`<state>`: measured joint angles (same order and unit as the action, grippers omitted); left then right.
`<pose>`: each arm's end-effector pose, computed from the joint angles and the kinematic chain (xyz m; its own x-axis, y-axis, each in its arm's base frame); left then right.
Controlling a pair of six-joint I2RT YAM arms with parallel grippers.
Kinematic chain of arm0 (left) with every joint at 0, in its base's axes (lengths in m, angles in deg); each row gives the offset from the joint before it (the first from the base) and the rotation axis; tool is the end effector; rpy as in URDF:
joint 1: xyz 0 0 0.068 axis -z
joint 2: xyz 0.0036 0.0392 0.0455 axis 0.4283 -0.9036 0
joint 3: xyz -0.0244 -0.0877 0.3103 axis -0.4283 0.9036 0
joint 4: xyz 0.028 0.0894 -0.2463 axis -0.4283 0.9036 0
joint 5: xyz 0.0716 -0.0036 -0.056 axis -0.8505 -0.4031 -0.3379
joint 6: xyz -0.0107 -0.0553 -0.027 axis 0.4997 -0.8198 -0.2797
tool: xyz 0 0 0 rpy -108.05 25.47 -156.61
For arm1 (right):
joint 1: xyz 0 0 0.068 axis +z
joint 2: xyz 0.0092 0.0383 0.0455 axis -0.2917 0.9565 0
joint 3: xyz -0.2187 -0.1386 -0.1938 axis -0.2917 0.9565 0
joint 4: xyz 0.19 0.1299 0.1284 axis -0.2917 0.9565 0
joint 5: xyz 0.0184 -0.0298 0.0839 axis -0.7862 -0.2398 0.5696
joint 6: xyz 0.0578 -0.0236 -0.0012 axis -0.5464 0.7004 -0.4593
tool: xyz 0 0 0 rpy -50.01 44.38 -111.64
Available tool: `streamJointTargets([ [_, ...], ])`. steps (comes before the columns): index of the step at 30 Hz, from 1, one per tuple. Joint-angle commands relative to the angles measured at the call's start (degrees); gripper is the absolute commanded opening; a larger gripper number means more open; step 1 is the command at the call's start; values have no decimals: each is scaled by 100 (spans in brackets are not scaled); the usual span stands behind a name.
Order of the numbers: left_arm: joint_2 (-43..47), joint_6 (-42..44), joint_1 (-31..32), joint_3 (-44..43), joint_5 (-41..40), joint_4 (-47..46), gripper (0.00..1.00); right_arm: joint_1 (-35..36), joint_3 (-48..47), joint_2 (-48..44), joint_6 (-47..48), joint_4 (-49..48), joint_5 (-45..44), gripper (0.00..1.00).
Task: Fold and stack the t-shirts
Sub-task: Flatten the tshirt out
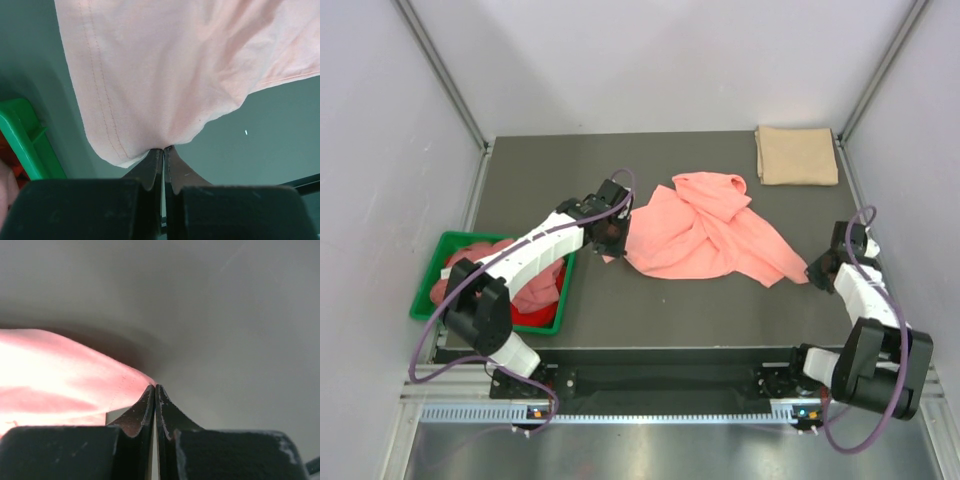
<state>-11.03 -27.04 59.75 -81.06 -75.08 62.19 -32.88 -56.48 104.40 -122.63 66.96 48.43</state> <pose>0.2737 -0.1850 0.2974 -0.8795 0.1674 -0.4455 0.2494 0.9594 -0.1320 0.1889 -0.0603 0.2220 -0.4937 0.7240 -0.4818 0.7465 0.6370 0.1923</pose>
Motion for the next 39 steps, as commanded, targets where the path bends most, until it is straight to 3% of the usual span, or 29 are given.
streamJointTargets([
  [1, 15, 73, 24, 45, 70, -224, 0, 19, -123, 310, 193, -594, 30, 0],
  [3, 6, 82, 24, 36, 70, -224, 0, 19, -193, 643, 343, -796, 91, 0],
  [5, 15, 82, 24, 18, 79, -233, 0, 19, -264, 820, 413, -928, 57, 6],
  [8, 67, 100, 24, 10, 105, -233, 0, 19, -246, 970, 396, -1095, 83, 25],
  [10, 94, 117, 24, 27, 97, -242, 0, 28, -141, 979, 370, -1235, 170, 31],
  [20, 164, 135, 32, 27, 167, -277, 0, 28, -176, 960, 238, -973, -5, 34],
  [26, 243, 161, 32, 36, 141, -277, 0, 28, -71, 1391, 150, -1122, -75, 33],
  [33, 252, 179, 32, 36, 123, -259, 0, 28, 17, 1542, 115, -1298, -31, 7],
  [36, 270, 170, 32, 27, 123, -259, 0, 28, 18, 1542, 150, -1368, 91, 0],
  [39, 270, 170, 32, 18, 123, -259, 0, 28, -61, 1366, 167, -1237, 83, 0],
])
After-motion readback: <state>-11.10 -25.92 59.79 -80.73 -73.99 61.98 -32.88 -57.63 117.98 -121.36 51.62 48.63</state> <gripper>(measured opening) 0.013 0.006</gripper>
